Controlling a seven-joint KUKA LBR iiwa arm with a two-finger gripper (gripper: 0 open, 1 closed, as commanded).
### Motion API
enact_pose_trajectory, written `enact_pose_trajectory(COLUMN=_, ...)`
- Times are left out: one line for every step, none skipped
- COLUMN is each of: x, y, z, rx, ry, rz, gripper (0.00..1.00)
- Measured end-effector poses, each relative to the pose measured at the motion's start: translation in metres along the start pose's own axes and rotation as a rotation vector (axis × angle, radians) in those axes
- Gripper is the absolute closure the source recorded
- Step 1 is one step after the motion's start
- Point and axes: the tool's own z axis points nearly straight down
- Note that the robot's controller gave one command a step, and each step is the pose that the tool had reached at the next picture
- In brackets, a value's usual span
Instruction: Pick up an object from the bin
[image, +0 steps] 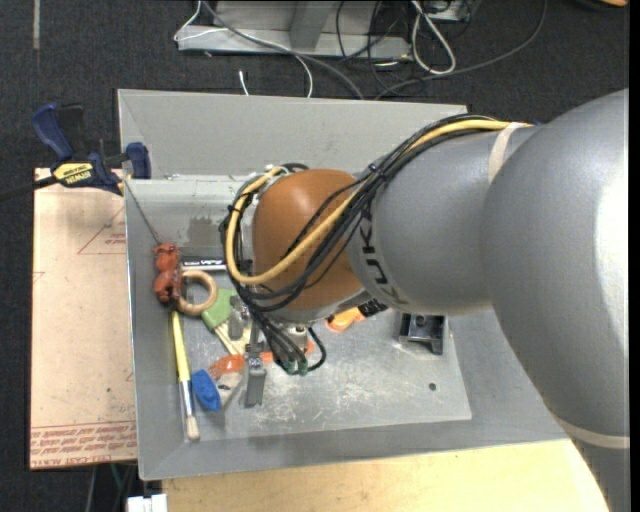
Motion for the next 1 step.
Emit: enact_pose_trajectory(x=-0.0020, y=-0.0011, z=-0.0047, rx=-0.001, ry=-0.007, rz=0.005, gripper=0.00)
